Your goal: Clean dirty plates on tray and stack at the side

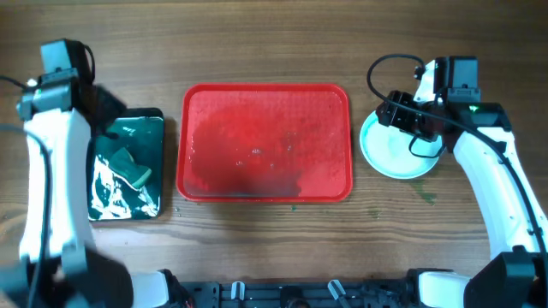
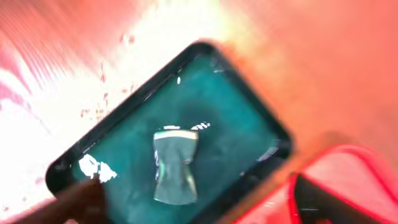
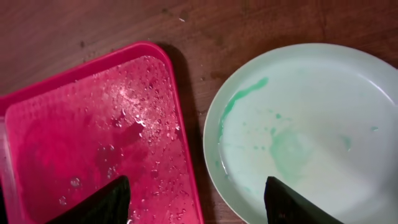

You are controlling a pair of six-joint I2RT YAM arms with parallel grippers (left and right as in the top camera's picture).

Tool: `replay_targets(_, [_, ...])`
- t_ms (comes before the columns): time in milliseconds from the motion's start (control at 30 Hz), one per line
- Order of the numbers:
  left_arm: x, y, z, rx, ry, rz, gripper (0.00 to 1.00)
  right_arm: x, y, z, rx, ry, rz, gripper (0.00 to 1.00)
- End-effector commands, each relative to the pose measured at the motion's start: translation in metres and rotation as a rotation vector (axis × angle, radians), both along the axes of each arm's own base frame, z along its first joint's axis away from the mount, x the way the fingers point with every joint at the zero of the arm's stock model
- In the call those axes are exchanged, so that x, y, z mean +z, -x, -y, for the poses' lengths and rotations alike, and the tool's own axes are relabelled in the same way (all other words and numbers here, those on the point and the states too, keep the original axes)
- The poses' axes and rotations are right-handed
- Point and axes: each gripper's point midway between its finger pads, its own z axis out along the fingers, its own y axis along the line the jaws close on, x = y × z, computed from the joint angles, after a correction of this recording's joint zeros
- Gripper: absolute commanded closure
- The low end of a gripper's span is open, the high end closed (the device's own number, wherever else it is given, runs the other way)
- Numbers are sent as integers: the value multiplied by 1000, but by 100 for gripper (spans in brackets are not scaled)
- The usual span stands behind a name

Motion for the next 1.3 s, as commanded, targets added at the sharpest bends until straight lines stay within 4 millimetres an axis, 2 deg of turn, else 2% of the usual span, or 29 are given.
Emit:
replay_targets(0, [44, 9, 9, -13, -36, 123, 0, 50, -13, 1, 54, 45, 107, 31])
replay_targets(100, [53, 12, 10, -13, -41, 149, 0, 88, -9, 2, 77, 64, 155, 31])
replay_targets(133, [53, 12, 10, -13, -41, 149, 0, 105, -2, 1, 103, 80, 174, 31])
replay_targets(167, [52, 12, 10, -13, -41, 148, 0, 113, 3, 1, 125, 93, 181, 31])
replay_targets(267, [52, 12, 10, -13, -41, 148, 0, 158, 45, -1, 184, 129, 221, 30])
replay_targets(300, [52, 12, 10, -13, -41, 148, 0, 168, 55, -2, 175, 120, 237, 0])
replay_targets(333, [52, 12, 10, -13, -41, 148, 0, 195, 79, -5, 87, 46, 300, 0])
replay_targets(433, [52, 12, 10, -13, -41, 148, 0, 202, 102, 1, 2, 27, 296, 0])
replay_targets(500, [52, 12, 10, -13, -41, 148, 0, 221, 111, 8, 2, 83, 400, 0])
replay_targets(633, [52, 12, 10, -13, -41, 148, 0, 267, 132, 8, 87, 179, 642, 0])
replay_targets(700, [52, 12, 10, -13, -41, 148, 0, 272, 144, 8, 98, 199, 691, 0])
replay_targets(800, [52, 12, 10, -13, -41, 148, 0, 267, 146, 8, 141, 262, 800, 0])
replay_targets(867, [52, 12, 10, -13, -41, 148, 0, 246, 140, 8, 143, 298, 936, 0])
replay_targets(900, [52, 12, 10, -13, -41, 148, 0, 230, 137, 8, 138, 303, 979, 0])
replay_targets(933, [52, 12, 10, -13, -41, 148, 0, 203, 131, 7, 133, 301, 1031, 0])
replay_targets(967, [52, 12, 10, -13, -41, 148, 0, 186, 126, 5, 133, 292, 1066, 0])
replay_targets(1067, [52, 12, 10, -13, -41, 148, 0, 128, 121, -14, 215, 239, 1171, 0])
replay_targets(1133, [52, 12, 10, -13, -41, 148, 0, 99, 121, -26, 250, 218, 1253, 0])
replay_targets(1267, [52, 12, 10, -13, -41, 148, 0, 61, 121, -28, 246, 219, 1263, 0])
